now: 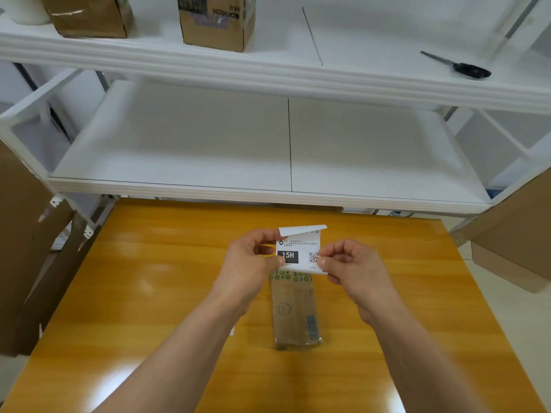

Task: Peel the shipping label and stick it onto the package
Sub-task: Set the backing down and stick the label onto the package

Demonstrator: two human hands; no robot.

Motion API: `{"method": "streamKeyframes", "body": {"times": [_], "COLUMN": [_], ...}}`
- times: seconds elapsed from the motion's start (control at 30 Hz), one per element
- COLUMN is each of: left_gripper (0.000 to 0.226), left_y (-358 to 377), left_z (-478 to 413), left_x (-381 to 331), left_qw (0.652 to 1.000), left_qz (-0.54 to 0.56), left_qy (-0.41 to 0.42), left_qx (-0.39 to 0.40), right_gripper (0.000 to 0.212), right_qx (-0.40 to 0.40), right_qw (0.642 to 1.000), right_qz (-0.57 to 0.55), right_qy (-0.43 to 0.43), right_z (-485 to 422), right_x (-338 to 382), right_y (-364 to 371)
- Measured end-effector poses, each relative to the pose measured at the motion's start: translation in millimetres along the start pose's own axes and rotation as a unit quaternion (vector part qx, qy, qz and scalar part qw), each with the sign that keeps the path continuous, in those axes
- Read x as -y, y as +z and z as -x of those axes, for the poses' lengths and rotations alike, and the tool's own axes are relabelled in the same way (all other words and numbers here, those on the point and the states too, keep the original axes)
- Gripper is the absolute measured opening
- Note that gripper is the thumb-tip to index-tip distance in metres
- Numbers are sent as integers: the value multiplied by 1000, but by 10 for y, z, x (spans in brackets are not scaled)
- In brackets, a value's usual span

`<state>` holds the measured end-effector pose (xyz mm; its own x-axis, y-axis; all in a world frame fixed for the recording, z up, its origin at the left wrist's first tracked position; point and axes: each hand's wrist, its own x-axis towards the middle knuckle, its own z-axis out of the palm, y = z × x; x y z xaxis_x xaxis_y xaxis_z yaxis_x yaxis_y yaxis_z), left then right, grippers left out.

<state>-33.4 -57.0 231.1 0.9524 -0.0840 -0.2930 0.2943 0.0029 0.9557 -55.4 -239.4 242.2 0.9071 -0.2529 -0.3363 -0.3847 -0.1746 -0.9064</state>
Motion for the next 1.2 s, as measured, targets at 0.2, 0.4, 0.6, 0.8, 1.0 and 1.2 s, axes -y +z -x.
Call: {"method": "streamKeyframes", "body": {"times": [0.2,0.4,0.6,0.8,1.0,1.2], "left_gripper": [35,36,34,29,33,27], "left_y": [157,299,394,412,433,466], "left_z": [-210,-323,-370,-387,-412,-455], "left_x": [441,977,1388,1665,1800,1838], "left_qw": [999,994,982,978,981,977], "left_qz": [-21,-82,-146,-163,-150,-161], "left_qy": [-22,-47,-83,-92,-88,-83], "left_qx": [-38,-57,-82,-91,-92,-109], "right_gripper": [21,24,17,18,21,22], "right_qx": [3,20,18,27,8,-4], "right_qw": [999,994,987,980,982,981], "right_qz": [30,88,150,193,184,191], "right_qy": [24,62,61,29,36,32], "right_z": [-220,-394,-478,-529,-544,-561], "right_x": [-452,-948,-1357,-1628,-1780,-1817], "right_y": [95,154,202,259,311,327]}}
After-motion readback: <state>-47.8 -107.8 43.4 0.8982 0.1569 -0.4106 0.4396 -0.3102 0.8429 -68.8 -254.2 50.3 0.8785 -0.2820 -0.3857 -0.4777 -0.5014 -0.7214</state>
